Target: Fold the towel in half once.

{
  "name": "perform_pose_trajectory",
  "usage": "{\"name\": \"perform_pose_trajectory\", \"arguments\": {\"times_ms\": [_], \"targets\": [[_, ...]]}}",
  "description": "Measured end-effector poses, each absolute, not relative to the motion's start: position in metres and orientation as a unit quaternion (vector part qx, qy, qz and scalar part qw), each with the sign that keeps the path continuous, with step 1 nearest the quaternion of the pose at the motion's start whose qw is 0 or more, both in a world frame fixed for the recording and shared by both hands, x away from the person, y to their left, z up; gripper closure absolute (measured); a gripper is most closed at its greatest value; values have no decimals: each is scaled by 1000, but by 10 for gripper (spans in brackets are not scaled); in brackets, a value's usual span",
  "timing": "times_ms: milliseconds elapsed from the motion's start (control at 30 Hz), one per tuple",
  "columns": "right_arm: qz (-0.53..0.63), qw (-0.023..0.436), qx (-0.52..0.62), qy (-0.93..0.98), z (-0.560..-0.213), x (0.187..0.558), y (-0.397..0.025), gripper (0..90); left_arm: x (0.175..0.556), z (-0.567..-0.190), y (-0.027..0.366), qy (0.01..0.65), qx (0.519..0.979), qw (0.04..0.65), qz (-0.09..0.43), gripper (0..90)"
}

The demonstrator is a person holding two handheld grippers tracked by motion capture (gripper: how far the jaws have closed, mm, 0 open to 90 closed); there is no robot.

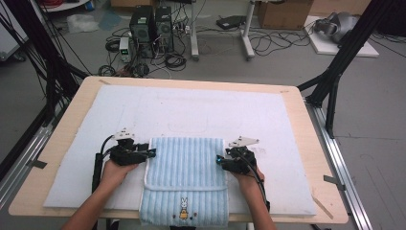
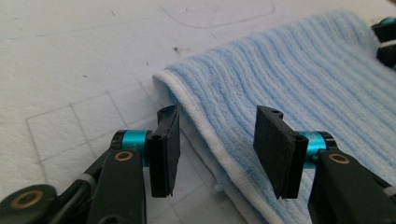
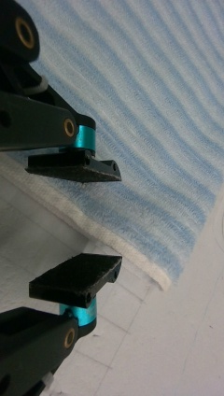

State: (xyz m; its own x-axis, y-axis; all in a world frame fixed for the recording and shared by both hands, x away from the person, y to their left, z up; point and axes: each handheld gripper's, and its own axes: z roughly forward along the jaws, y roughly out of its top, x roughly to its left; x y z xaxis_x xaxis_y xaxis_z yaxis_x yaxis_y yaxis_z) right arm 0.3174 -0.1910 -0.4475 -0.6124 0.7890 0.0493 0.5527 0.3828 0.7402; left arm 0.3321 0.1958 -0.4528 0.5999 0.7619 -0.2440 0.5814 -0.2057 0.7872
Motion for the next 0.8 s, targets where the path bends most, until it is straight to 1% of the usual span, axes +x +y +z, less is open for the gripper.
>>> {"name": "perform_pose_trajectory", "arguments": {"times_ms": [100, 200, 233, 333, 400, 433, 500, 667, 800], "targets": [[375, 154, 413, 815, -447, 317, -191, 557, 329, -452, 190, 427, 781, 441, 120, 531], [373, 147, 412, 819, -446, 316, -188, 645, 327, -452, 187, 419, 788, 432, 133, 595], [371, 144, 409, 821, -446, 316, -187, 675, 327, -451, 186, 416, 789, 432, 135, 632], [371, 136, 422, 816, -445, 316, -186, 693, 325, -452, 182, 399, 797, 433, 133, 809], [375, 128, 428, 812, -445, 317, -188, 710, 325, -452, 181, 399, 797, 433, 134, 834], [376, 122, 433, 810, -445, 317, -189, 735, 325, -452, 182, 401, 795, 435, 129, 839], [384, 100, 436, 807, -445, 318, -190, 833, 326, -452, 183, 404, 795, 436, 125, 844], [391, 82, 445, 801, -446, 321, -192, 846, 328, -452, 184, 411, 788, 444, 115, 847], [394, 99, 440, 801, -443, 323, -190, 847, 331, -452, 186, 417, 783, 449, 109, 848]]}}
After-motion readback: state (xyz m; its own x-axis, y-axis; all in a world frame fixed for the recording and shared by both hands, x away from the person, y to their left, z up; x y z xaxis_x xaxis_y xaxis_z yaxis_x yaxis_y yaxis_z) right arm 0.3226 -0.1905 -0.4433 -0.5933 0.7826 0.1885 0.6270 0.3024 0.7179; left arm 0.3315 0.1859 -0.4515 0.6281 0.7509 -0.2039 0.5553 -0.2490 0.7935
